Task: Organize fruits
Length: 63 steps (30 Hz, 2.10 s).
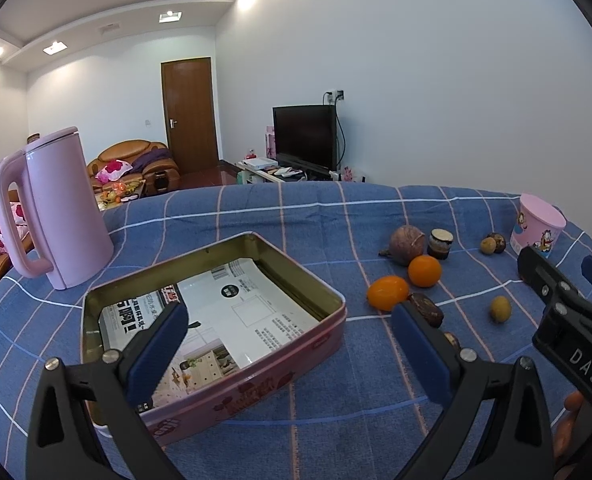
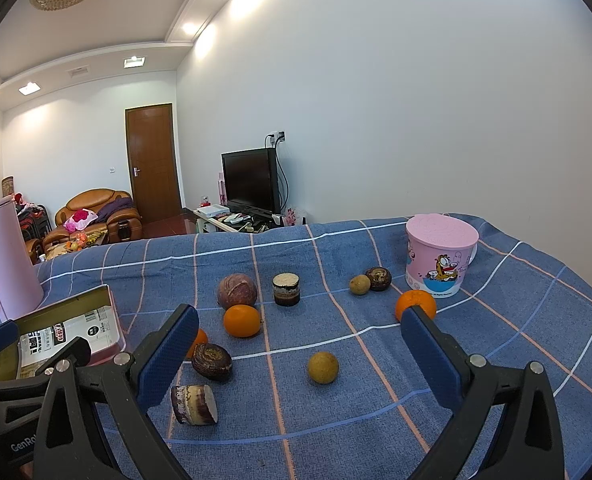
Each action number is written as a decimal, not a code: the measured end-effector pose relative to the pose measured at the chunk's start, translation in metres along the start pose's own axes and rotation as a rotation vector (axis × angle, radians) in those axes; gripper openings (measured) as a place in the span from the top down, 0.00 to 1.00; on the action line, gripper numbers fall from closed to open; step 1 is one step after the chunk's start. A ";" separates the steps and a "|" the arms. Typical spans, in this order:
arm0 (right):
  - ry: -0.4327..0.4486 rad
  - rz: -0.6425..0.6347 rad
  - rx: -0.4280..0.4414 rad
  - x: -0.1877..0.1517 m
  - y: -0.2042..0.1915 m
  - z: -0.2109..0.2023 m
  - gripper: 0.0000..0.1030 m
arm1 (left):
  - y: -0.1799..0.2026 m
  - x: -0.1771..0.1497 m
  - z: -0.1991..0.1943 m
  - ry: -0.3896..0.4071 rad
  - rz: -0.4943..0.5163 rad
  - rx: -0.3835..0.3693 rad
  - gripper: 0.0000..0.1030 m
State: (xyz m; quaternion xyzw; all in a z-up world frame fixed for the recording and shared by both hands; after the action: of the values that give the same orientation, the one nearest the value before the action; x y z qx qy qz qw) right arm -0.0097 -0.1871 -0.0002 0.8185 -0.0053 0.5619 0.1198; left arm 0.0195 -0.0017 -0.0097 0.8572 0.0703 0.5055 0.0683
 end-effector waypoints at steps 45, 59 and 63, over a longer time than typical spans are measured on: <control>-0.020 0.036 0.017 -0.006 0.009 0.003 0.01 | 0.001 -0.003 0.004 -0.019 0.014 -0.016 0.00; -0.193 0.132 0.029 -0.030 0.111 0.003 0.21 | -0.003 -0.014 -0.003 -0.156 -0.037 -0.199 0.05; -0.232 0.128 0.042 -0.035 0.128 0.008 0.39 | 0.030 -0.024 -0.001 -0.249 0.022 -0.293 0.19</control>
State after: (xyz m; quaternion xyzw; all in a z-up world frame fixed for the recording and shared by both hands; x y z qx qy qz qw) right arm -0.0331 -0.3174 -0.0110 0.8784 -0.0595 0.4697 0.0653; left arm 0.0087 -0.0357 -0.0242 0.8947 -0.0223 0.4012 0.1949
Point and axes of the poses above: each gripper's, at about its wrist camera, not at the fingertips, and z roughly the way its jaws point, y to its right, x to its top, the point moved 2 cm from there along z, roughly the way its jaws point, and after that the axes turned 14 degrees about -z, right-handed, at the moved point
